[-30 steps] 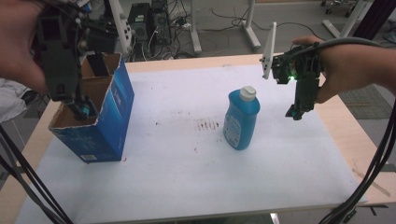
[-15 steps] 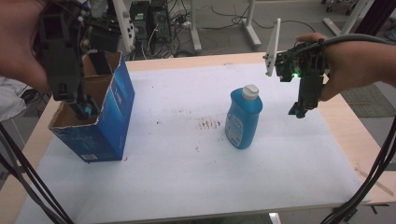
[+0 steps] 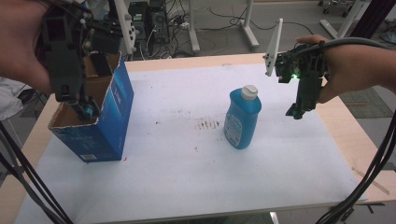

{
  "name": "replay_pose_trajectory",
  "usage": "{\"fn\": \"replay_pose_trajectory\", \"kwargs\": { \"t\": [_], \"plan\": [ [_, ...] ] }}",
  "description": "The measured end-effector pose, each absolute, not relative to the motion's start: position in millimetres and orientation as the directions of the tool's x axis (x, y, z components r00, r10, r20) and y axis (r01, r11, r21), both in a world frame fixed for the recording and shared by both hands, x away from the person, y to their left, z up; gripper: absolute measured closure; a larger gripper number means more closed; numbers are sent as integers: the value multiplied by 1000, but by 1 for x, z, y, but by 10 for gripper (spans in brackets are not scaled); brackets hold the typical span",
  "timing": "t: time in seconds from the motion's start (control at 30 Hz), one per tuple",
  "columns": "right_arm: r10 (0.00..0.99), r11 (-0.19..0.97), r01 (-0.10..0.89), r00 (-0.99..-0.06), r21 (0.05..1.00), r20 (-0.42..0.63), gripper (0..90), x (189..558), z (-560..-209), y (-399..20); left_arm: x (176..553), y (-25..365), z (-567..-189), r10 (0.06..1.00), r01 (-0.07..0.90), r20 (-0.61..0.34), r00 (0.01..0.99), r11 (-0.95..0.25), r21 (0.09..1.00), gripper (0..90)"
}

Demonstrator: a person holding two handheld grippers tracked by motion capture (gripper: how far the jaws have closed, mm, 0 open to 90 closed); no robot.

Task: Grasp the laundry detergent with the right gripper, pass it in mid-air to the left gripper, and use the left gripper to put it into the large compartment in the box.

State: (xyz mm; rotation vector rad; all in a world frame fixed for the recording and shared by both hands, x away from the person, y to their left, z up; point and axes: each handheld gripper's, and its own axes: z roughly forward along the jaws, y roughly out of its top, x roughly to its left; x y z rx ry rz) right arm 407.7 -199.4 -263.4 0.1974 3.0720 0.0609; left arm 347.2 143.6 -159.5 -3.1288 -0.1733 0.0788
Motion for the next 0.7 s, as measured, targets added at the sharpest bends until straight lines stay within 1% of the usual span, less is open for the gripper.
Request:
{"fn": "replay_pose_trajectory", "kwargs": {
  "t": [0.03,0.1,0.23,0.27,0.3,0.43,0.47,0.5,0.57,0.6,0.63,0.7],
  "plan": [
    [126,991,123,-990,54,-64,11,408,-263,-200,346,144,-159,113,113,-50,992,-994,-6,17],
    [165,981,157,-984,116,-63,11,408,-259,-201,345,145,-160,114,114,-51,992,-993,-2,17],
    [204,959,191,-978,211,-41,11,411,-256,-204,346,145,-160,119,119,-48,992,-993,-9,17],
    [204,959,191,-978,211,-41,11,411,-256,-204,346,145,-160,119,119,-48,992,-993,-9,17],
    [215,945,203,-976,256,-19,11,413,-254,-205,346,145,-160,116,116,-50,992,-993,-8,17],
    [255,908,239,-967,345,0,11,414,-247,-209,347,144,-161,112,112,-51,992,-994,-10,17],
    [255,908,239,-967,345,0,11,414,-247,-209,347,144,-161,112,112,-51,992,-994,-10,17],
    [292,878,267,-956,397,-3,12,414,-244,-212,347,143,-162,113,112,-50,992,-994,-15,17],
    [348,839,302,-937,452,-20,11,414,-240,-217,346,143,-162,109,109,-51,993,-994,-16,17],
    [348,839,302,-937,452,-20,11,414,-240,-217,346,143,-162,109,109,-51,993,-994,-16,17],
    [412,791,342,-911,508,-29,11,412,-237,-223,346,142,-163,105,105,-51,993,-994,-15,17],
    [462,748,371,-887,550,-29,11,409,-237,-229,346,141,-163,107,106,-51,993,-994,-16,17]
  ]
}}
